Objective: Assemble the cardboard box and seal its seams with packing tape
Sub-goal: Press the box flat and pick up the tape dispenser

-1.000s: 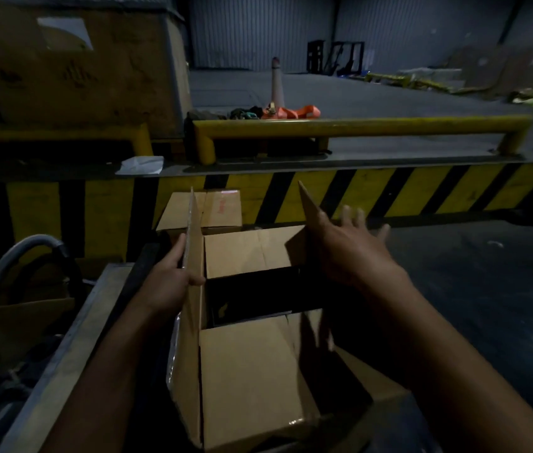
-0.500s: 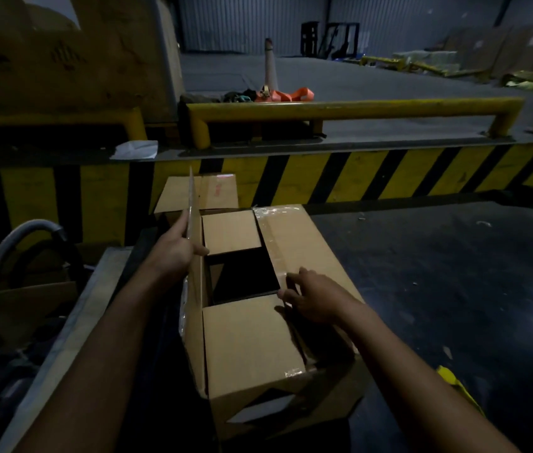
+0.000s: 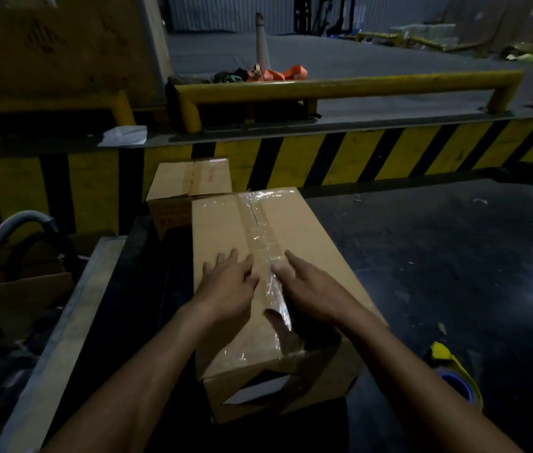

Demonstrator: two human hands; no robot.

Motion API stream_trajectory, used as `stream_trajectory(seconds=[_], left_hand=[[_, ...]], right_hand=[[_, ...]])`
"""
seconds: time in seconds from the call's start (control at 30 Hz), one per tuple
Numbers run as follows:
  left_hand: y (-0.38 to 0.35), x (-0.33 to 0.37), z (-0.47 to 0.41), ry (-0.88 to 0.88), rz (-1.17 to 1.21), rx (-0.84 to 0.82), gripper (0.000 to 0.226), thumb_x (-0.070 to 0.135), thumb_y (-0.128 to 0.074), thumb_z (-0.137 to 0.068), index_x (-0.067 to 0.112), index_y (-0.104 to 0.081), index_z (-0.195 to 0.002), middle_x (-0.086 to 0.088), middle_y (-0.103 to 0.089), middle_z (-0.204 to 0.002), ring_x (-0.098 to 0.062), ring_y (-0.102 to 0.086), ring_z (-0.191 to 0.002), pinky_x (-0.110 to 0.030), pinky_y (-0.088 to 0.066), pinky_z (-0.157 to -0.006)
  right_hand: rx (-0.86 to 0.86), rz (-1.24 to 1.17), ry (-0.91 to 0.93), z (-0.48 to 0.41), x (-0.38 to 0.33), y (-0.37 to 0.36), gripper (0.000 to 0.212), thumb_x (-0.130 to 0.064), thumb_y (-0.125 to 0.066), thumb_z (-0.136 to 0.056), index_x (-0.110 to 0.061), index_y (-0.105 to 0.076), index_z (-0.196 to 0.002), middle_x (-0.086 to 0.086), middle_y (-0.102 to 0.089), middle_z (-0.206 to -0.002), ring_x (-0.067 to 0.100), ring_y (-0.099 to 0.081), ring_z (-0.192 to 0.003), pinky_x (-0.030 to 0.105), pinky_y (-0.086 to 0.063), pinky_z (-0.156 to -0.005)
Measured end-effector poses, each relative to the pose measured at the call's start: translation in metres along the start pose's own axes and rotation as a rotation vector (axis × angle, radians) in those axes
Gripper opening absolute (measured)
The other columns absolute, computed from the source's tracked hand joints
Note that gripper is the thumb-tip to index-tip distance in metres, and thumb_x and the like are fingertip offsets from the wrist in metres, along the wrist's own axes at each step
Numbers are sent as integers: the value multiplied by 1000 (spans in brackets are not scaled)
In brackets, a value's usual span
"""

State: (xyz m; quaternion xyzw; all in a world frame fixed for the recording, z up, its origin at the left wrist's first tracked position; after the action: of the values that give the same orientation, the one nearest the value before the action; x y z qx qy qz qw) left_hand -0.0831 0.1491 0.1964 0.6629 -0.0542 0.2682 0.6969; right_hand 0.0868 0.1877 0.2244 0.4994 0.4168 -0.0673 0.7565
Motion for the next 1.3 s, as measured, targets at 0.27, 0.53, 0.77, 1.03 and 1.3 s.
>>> stream_trajectory(seconds=[0.27,0.53,0.77,1.03,1.3], left_hand=[[12,-25,-56,-71,-93,21,54,49,-29,-103,37,-25,-156,-10,-9,-167,-30,-1,-154,-54,0,-121],[47,-41,-141,-16,-150,8,60,54,-33,-101,27,-30,-154,-14,-21,-163,-34,-17,-150,-57,-18,-118],[55,-77,-225,118,-91,-56,81,79,-45,-66,36,-51,-134,-9,-52,-141,-39,-43,-132,-66,-32,-107],[67,-54,-219,104,33,-25,81,73,-63,-71,26,-56,-137,-10,-58,-135,-32,-56,-115,-42,-47,-89],[106,-95,-138,269,148,119,88,74,-74,-60,8,-58,-115,-11,-61,-114,-29,-56,-93,-36,-44,-70]], right_hand=[[68,457,2,35,17,-46,90,-82,-15,-85,-32,1,-157,8,9,-165,26,16,-151,59,17,-115],[314,291,-346,66,30,-52,114,-99,-11,-65,-32,4,-157,2,16,-165,23,35,-144,63,13,-115],[576,-126,-519,67,57,-37,137,-93,-53,-50,-35,13,-155,0,27,-162,14,26,-147,46,-3,-122],[643,-560,-393,59,81,-33,123,-68,-72,-69,-37,13,-154,-5,-14,-165,7,-18,-148,34,-17,-121],[704,-458,-231,30,101,41,50,-29,-75,-84,-26,-59,-131,-8,-70,-117,7,-67,-102,44,-55,-93]])
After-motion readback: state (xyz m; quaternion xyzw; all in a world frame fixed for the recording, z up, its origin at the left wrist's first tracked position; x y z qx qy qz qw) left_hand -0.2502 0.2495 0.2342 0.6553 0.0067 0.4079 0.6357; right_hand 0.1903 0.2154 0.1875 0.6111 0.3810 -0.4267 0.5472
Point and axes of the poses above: each hand's wrist, its own z-axis away from the middle knuckle, its own y-axis out of the back of the hand, x = y × z, the point moved 3 cm from there along -z, towards the middle knuckle
